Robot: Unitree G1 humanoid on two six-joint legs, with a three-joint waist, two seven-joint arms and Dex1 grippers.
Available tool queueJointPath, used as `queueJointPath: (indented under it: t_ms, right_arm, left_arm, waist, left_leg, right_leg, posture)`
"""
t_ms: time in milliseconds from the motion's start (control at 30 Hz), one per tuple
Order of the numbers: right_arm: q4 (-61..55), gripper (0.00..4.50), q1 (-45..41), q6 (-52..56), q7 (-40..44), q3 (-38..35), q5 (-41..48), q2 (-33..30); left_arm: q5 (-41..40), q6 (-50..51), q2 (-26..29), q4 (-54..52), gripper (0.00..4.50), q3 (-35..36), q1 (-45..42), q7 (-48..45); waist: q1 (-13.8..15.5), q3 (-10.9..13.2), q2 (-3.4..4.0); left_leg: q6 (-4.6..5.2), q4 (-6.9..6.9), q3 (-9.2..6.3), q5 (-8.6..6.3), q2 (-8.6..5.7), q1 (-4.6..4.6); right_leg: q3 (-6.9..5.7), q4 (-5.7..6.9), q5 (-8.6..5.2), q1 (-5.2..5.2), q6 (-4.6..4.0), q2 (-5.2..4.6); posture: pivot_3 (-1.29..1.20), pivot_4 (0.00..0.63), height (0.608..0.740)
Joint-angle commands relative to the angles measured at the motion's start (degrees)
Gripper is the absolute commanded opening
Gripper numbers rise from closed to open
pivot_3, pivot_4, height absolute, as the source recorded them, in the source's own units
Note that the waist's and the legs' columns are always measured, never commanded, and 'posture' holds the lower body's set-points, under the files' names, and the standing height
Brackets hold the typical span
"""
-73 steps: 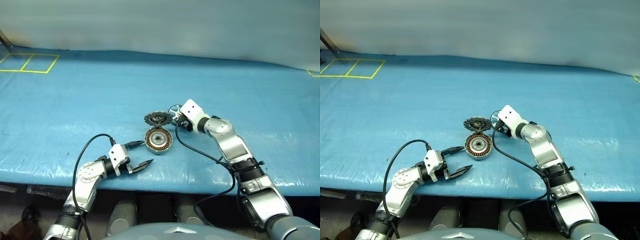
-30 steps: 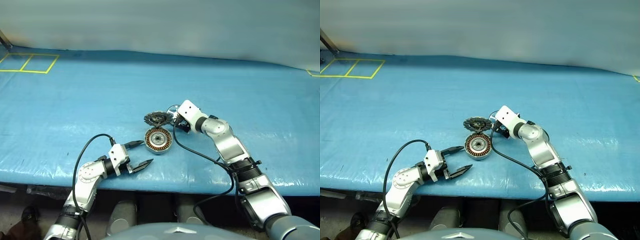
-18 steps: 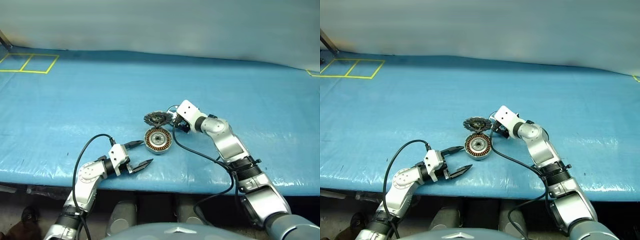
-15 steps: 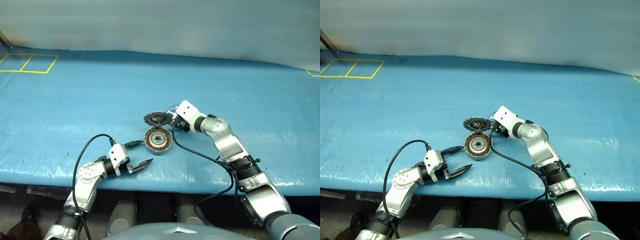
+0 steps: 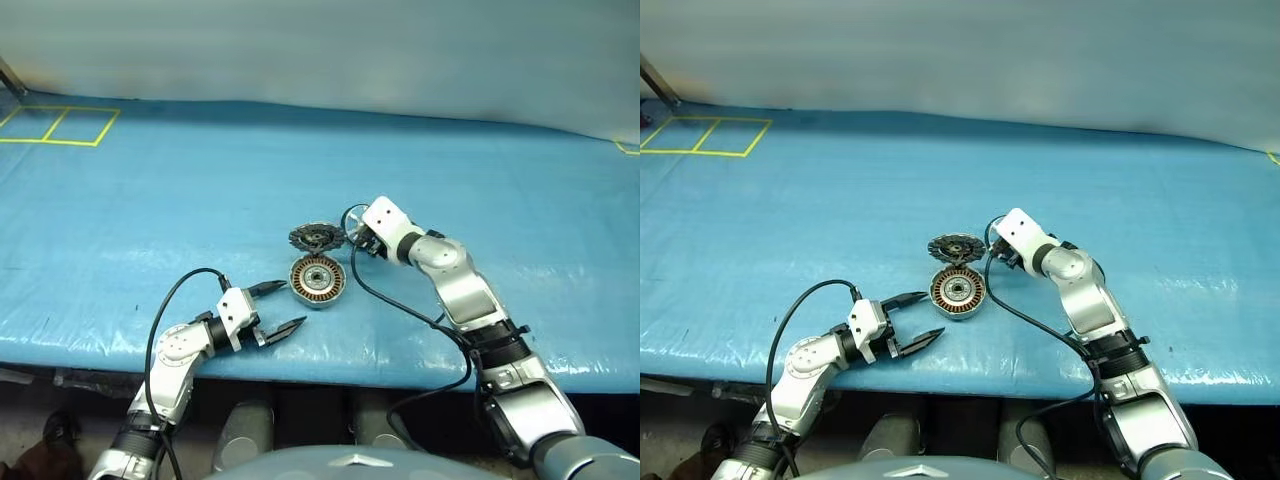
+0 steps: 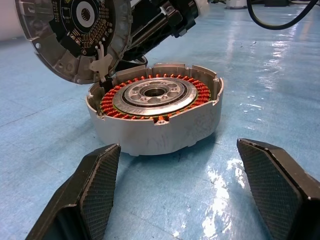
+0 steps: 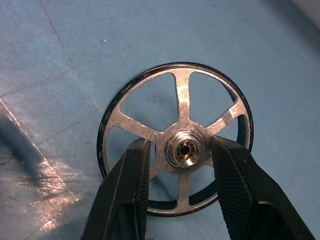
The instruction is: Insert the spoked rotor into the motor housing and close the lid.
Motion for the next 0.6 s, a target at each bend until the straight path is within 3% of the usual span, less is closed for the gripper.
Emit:
queueJointPath:
  t_ms: [33, 400, 567, 600]
  right_arm:
    - [-8.5, 1.74, 3.3, 3.1, -2.2, -3.8, -0.3, -1.3]
    - [-28.2, 1.74, 16.3, 11.8, -3.3, -11.3, 4.8, -0.9]
    - [-37.1, 1.74, 22.6, 14.9, 0.8, -15.0, 14.1, 0.9]
    - [-37.9, 1.42, 23.7, 15.2, 1.0, -15.2, 14.9, 0.7]
  left_arm:
    - [-0.6, -0.4, 0.0, -0.1, 4.09, 0.4, -0.3, -0.2]
    - [-1.3, -0.4, -0.1, 2.1, 4.09, 0.3, -2.4, -2.2]
    - [-1.5, -0.5, 0.2, 2.7, 4.09, 0.7, -3.2, -2.9]
    - [-1.5, -0.6, 0.3, 2.9, 4.09, 0.9, -3.3, -2.9]
  waist:
    - [0.1, 0.0, 0.01]
    - [0.3, 0.0, 0.03]
    - [0.4, 0.0, 0.04]
    - [0.4, 0.0, 0.03]
  left_leg:
    - [0.0, 0.0, 0.0, 0.0, 0.0, -0.02]
    - [0.0, -0.04, 0.04, 0.0, 0.02, -0.29]
    - [0.0, -0.06, 0.01, 0.0, 0.02, -0.36]
    - [0.0, -0.06, 0.02, 0.0, 0.02, -0.37]
  right_leg:
    - [0.0, 0.0, 0.0, -0.02, 0.0, 0.0]
    - [0.01, 0.02, -0.02, -0.32, -0.02, -0.01]
    - [0.0, 0.01, -0.03, -0.37, -0.03, -0.01]
    - [0.0, 0.0, -0.03, -0.37, -0.02, -0.02]
  posture:
    - [0.0, 0.15, 0.74]
    - [0.0, 0.15, 0.74]
    - [0.0, 0.15, 0.74]
    - [0.0, 0.15, 0.74]
